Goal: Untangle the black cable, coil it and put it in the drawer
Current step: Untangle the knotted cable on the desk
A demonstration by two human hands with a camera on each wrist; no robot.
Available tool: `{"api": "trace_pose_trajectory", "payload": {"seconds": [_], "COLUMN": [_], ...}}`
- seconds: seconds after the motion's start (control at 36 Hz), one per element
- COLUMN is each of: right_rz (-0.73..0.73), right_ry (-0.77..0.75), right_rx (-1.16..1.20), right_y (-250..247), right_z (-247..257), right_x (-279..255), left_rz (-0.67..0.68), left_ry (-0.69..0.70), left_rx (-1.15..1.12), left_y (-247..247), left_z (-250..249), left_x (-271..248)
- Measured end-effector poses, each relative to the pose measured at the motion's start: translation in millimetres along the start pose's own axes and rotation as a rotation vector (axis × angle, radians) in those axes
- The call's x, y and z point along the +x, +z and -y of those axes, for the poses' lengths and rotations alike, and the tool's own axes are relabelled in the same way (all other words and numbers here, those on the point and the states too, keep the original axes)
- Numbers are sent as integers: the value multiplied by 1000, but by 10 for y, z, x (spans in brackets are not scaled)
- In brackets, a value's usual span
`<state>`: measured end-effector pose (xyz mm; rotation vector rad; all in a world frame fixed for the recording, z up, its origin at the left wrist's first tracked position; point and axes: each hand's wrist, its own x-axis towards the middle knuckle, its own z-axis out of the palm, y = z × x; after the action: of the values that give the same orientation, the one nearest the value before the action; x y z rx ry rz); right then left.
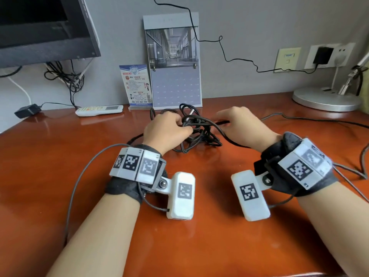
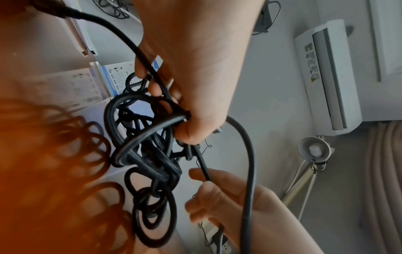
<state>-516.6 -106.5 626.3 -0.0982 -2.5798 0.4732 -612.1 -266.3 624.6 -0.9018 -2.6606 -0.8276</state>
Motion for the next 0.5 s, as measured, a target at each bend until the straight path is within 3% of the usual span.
{"api": "trace_pose_trajectory", "payload": {"seconds": [0.25, 0.36, 0.5], "right_rz": [-130, -331, -419], "right_ry": [36, 133, 289], "right_rx": [-18, -25, -39], "right_y": [16, -166, -277], "right_z": [-8, -158, -297], "right_x": [20, 33, -6], "left_rz": [-10, -26, -16], "left_ry": [-53, -118, -121], "left_rx": [-106, -173, -150], "left_y": [-27, -74, -82], "left_z": [67, 172, 155], "left_x": [37, 66, 61]}}
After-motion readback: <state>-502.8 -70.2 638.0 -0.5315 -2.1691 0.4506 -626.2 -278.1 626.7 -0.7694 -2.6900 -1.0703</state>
